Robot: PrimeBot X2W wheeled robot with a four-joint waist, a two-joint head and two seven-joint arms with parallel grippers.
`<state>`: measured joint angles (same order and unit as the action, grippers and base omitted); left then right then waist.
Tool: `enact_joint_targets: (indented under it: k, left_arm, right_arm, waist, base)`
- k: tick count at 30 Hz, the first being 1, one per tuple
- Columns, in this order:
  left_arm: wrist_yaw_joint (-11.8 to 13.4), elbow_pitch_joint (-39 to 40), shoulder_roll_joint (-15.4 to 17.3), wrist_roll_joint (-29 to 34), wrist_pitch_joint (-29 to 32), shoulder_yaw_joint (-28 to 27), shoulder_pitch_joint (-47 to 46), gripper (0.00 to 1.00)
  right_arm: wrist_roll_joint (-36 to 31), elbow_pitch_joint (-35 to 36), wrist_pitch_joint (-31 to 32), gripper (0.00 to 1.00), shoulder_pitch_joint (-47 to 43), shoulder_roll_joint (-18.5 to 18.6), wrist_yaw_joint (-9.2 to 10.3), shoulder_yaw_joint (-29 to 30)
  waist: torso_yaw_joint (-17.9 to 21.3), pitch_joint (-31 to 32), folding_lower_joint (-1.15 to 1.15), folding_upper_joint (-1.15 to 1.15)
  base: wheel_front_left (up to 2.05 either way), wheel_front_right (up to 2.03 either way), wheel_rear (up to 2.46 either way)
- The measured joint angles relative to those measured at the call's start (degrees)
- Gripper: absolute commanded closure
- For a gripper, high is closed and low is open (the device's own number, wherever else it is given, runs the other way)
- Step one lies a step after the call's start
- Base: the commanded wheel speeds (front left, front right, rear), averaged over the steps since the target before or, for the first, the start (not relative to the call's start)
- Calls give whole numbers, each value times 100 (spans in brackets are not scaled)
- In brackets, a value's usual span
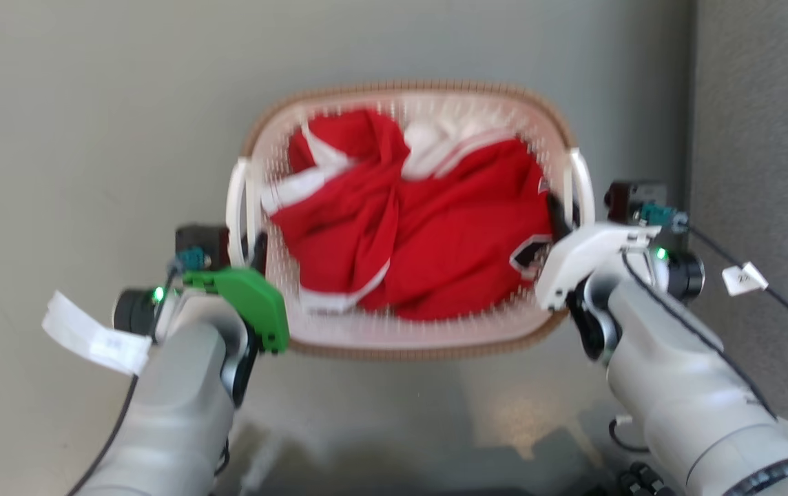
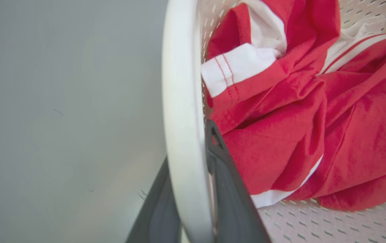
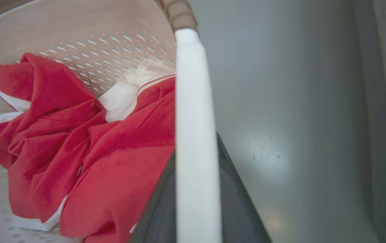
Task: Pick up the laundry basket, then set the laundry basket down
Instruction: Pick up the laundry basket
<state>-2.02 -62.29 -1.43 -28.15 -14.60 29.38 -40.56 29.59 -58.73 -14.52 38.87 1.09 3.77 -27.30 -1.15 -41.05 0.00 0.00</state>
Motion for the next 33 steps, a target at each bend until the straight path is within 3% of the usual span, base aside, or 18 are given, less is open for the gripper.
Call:
enact_joint_targets:
  k: [15, 33]
  left_arm:
    - [-301, -426, -30, -356, 382, 212, 649, 100]
    - [-405, -603, -34, -700, 802, 466, 1502, 100]
  right_arm:
    - [660, -320, 556, 100, -661, -52, -152, -545]
    - [1246, -409, 1035, 100, -1500, -60, -176, -1099]
  waist:
    - [117, 1194, 0, 0]
    - [208, 2579, 0, 0]
  base:
    - [0, 0, 0]
    - [0, 0, 0]
